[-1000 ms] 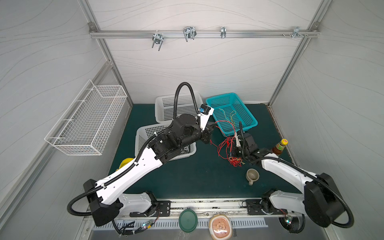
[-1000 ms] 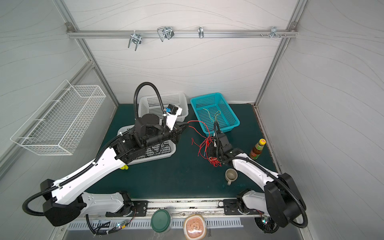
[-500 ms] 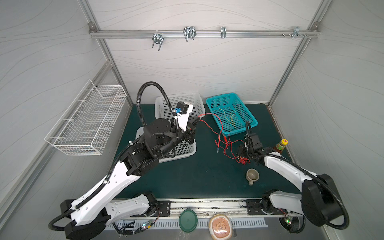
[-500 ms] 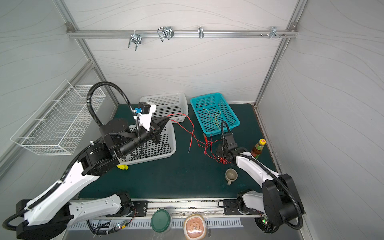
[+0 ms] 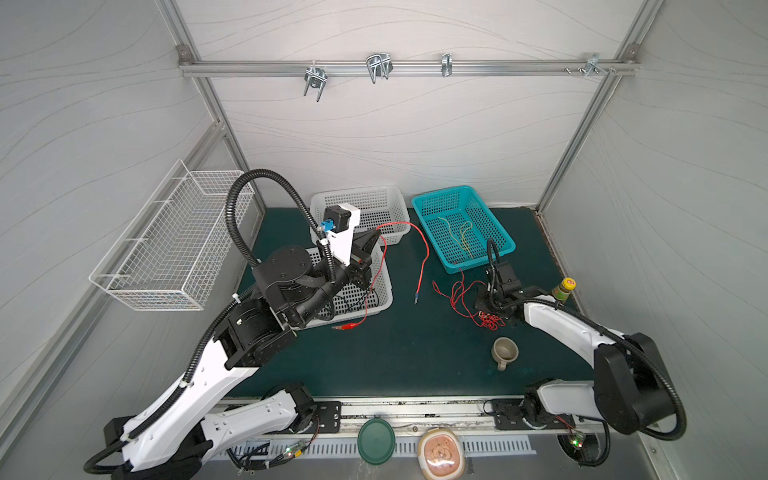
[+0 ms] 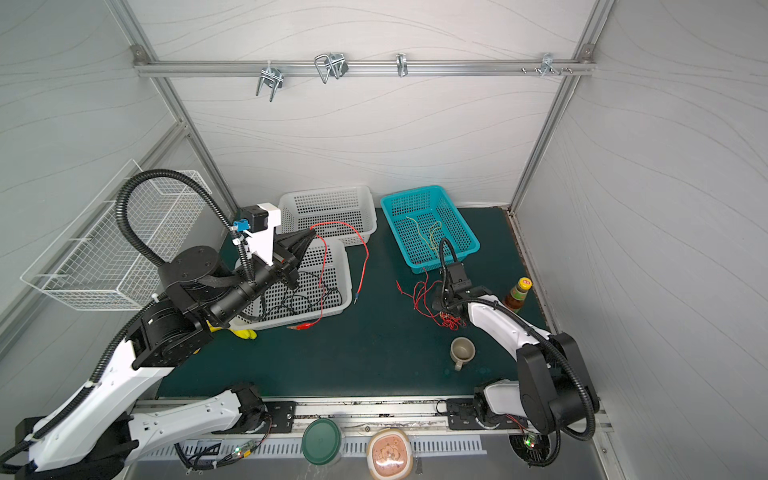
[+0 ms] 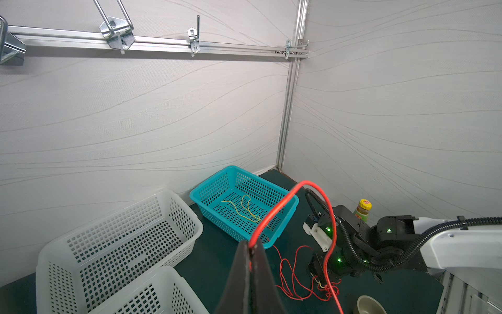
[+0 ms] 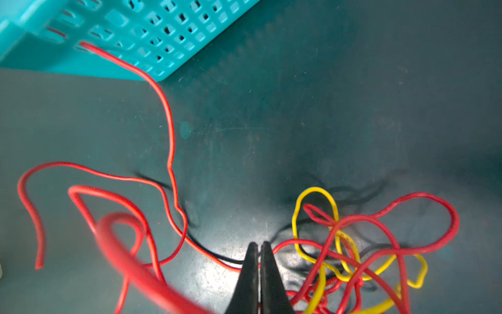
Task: Untangle the cables
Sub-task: 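Lift the red wire toward the white basket with left gripper while right holds tangle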
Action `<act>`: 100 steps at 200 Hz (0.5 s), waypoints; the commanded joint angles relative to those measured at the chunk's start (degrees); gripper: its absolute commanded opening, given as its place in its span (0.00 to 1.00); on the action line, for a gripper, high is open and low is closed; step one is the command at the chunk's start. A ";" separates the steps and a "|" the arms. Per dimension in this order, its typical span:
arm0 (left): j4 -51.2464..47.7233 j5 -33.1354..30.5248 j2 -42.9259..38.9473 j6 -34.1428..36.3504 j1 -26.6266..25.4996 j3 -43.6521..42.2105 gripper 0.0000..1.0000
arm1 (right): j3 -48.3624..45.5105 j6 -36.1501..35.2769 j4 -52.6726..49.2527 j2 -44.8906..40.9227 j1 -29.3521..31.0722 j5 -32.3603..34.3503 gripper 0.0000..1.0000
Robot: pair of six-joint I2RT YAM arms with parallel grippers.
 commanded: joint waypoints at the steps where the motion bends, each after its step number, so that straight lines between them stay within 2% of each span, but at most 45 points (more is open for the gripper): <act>1: 2.20 0.64 0.90 1.27 0.14 3.21 0.00 | 1.28 -0.80 0.71 -2.00 -0.18 -2.16 0.13; 29: 3.12 0.53 3.06 2.35 0.14 5.16 0.00 | 2.14 -2.43 1.09 -3.73 -0.18 -4.38 0.45; 62: 5.78 -0.21 6.60 3.46 0.14 7.68 0.00 | 3.38 -4.98 1.15 -6.02 -0.09 -6.54 0.72; 100: 6.60 -1.86 13.21 5.38 0.14 13.26 0.00 | 4.23 -7.55 1.19 -10.42 -0.09 -7.89 0.85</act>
